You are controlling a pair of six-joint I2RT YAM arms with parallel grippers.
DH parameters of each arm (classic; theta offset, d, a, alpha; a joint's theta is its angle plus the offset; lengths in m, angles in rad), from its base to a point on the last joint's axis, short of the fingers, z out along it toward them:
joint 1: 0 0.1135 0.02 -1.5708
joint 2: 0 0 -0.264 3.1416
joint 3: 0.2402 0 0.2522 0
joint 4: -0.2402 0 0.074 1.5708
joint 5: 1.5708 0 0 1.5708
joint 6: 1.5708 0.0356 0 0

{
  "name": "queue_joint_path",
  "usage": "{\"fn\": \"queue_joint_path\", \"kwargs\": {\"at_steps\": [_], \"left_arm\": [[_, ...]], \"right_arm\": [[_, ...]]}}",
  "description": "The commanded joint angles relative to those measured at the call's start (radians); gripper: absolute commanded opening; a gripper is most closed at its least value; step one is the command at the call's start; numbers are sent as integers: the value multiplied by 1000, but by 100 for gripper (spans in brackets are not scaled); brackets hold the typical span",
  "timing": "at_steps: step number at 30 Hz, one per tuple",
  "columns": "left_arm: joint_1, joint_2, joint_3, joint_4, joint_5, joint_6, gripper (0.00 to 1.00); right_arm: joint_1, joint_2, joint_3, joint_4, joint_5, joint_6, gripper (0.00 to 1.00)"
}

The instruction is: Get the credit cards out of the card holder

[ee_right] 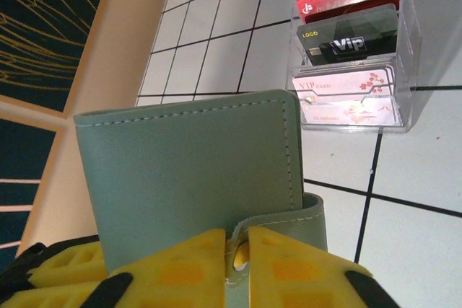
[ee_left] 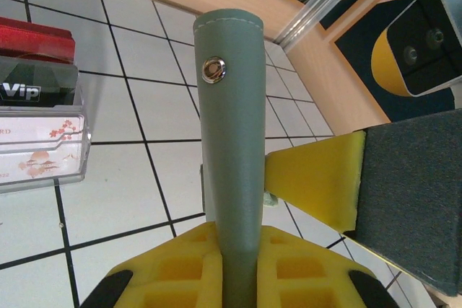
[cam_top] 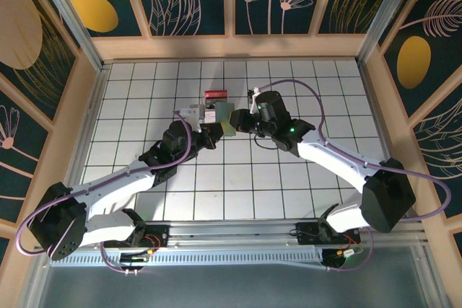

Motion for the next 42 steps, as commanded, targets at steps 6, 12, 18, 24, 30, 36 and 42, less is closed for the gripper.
{"fn": "queue_joint_path", "kwargs": {"at_steps": [6, 12, 18, 24, 30, 36, 42], "left_arm": [[-5, -16, 14, 113, 18, -9, 0], [-5, -4, 15, 124, 34, -11, 0], [-5, 6, 15, 135, 44, -18, 0], [-5, 0, 5, 143, 39, -22, 0], [-5, -4, 12, 122, 20, -9, 0], [-5, -17, 3, 104, -10, -7, 0], [-5, -29, 1, 90, -26, -1, 0]], "right_arm": [[-25, 11, -4, 24, 4, -16, 28], [-11, 24, 7, 24, -2, -28, 40], [4, 32, 18, 14, 14, -38, 43], [18, 50, 46, -66, 91, -48, 38], [19, 36, 31, -87, 132, -38, 26], [7, 28, 31, -120, 182, -24, 13], [-18, 3, 3, -124, 188, -7, 10]]}}
